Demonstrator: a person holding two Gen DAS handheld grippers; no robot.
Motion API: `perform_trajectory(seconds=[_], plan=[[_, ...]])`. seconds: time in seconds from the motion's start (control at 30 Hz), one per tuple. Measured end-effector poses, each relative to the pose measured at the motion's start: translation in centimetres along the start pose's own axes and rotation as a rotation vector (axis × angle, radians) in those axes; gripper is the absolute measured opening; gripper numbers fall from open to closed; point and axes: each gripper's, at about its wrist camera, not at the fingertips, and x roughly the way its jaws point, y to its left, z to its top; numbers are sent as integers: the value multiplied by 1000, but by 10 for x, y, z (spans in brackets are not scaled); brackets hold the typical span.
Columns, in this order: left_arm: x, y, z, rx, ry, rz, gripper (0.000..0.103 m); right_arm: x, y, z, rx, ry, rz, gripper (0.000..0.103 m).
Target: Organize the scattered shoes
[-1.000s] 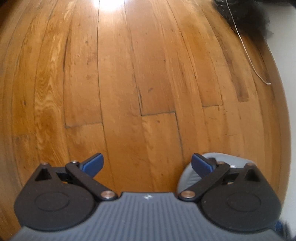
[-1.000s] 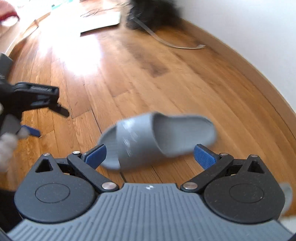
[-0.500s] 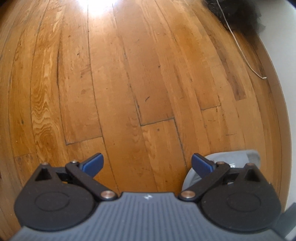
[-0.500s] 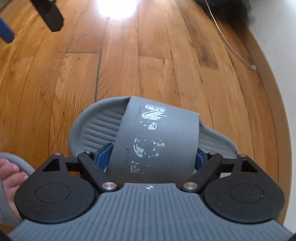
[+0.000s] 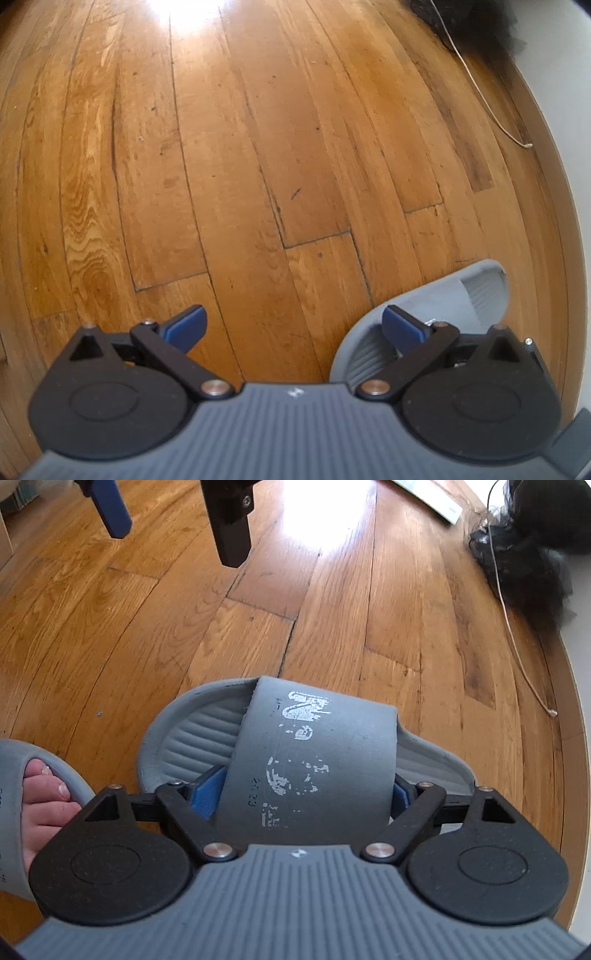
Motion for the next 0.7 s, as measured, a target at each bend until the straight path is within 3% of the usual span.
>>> perform_trajectory(seconds=[0.03, 0.1, 0.23, 0.3, 0.33, 0.43, 0.53, 0.6, 0.7], plan=[[-1, -3, 0, 1, -6, -12, 102, -7, 0, -1, 19, -20, -5, 102], [-3, -10, 0, 9, -22, -37, 102, -25, -2, -7, 73, -70, -35, 102], [-14, -44, -5, 144, -90, -128, 102, -69, -2, -40, 242, -153, -95, 102], [-21, -80, -14, 326, -126, -244, 102, -95, 6, -70, 361, -154, -136, 102], [-22, -89, -19, 385, -133, -257, 102, -102, 11, -83, 407, -136, -151, 102], [-27, -163, -62, 870, -205, -335, 102, -125, 31, -139, 601, -23, -178, 102], [-19, -210, -118, 1248, -316, -374, 102, -141, 54, -186, 745, 88, -162, 102], [-3, -236, -149, 1399, -309, -396, 101, -148, 71, -209, 772, 150, -165, 102], [31, -271, -185, 1508, -211, -427, 84, -156, 95, -235, 765, 223, -159, 102]])
